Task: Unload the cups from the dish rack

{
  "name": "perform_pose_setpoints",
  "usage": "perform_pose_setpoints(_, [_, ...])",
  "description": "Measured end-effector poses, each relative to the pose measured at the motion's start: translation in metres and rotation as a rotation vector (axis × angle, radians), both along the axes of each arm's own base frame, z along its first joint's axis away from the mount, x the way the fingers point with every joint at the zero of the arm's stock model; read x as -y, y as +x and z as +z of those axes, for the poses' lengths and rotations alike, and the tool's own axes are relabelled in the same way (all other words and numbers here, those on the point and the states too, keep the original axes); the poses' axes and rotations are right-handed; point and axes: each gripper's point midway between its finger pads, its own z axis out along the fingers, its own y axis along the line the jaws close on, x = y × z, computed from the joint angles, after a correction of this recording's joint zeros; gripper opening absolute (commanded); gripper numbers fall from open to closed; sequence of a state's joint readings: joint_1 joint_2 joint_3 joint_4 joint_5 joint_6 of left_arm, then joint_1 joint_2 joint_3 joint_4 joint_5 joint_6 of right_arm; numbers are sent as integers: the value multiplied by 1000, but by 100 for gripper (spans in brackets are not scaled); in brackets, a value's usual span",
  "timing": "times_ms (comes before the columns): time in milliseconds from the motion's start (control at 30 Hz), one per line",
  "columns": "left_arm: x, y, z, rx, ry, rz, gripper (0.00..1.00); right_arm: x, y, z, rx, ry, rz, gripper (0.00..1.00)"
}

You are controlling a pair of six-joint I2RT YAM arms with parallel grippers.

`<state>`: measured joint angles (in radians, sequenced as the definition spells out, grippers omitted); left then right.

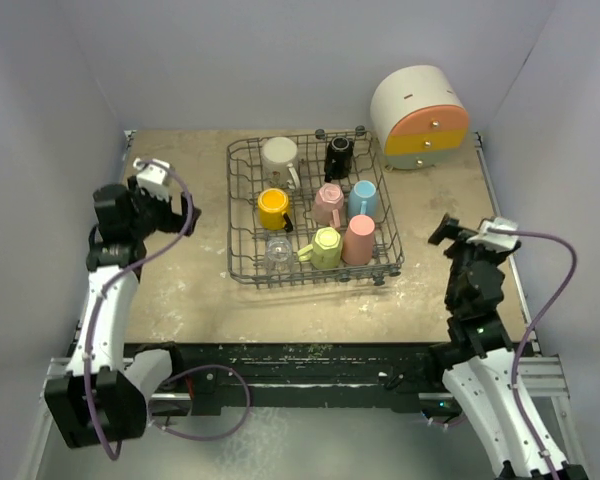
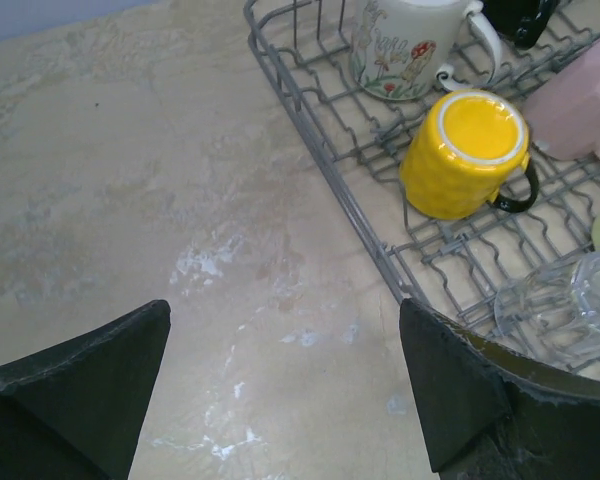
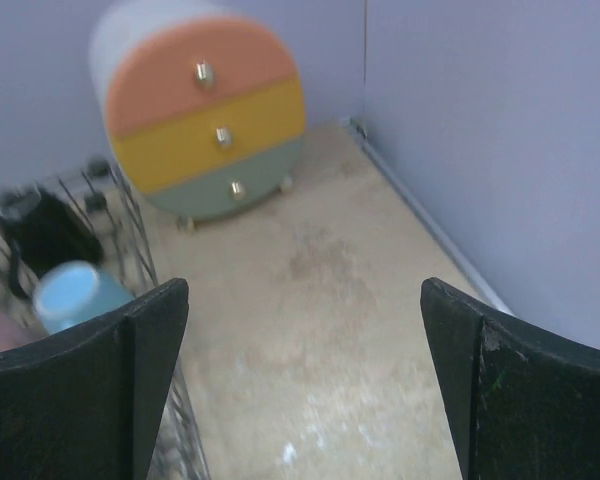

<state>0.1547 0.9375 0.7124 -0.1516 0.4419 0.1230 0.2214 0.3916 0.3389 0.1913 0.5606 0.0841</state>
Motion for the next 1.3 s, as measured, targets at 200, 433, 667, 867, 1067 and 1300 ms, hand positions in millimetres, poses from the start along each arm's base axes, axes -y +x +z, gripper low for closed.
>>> perform_pose_setpoints(200, [3, 27, 56, -72, 1, -64, 99, 9, 4, 117, 212, 128, -78, 100])
perform_pose_setpoints(433, [8, 21, 62, -197, -16, -102, 99, -17, 28, 168, 261, 258, 39, 100])
perform_pose_setpoints(667, [15, -4, 45, -318, -15, -164, 99, -87, 73, 140, 69, 298, 343, 100])
perform_pose_setpoints(867, [21, -13, 38, -358, -27, -204, 99, -210, 73, 134, -101, 240, 659, 100])
perform_pose_setpoints(1067, [19, -13, 30, -404, -69, -214, 99, -297, 53, 66, -331, 149, 814, 100])
perform_pose_setpoints(1300, [-7, -11, 22, -418, -28, -153, 99, -362, 31, -10, -535, 34, 877, 100])
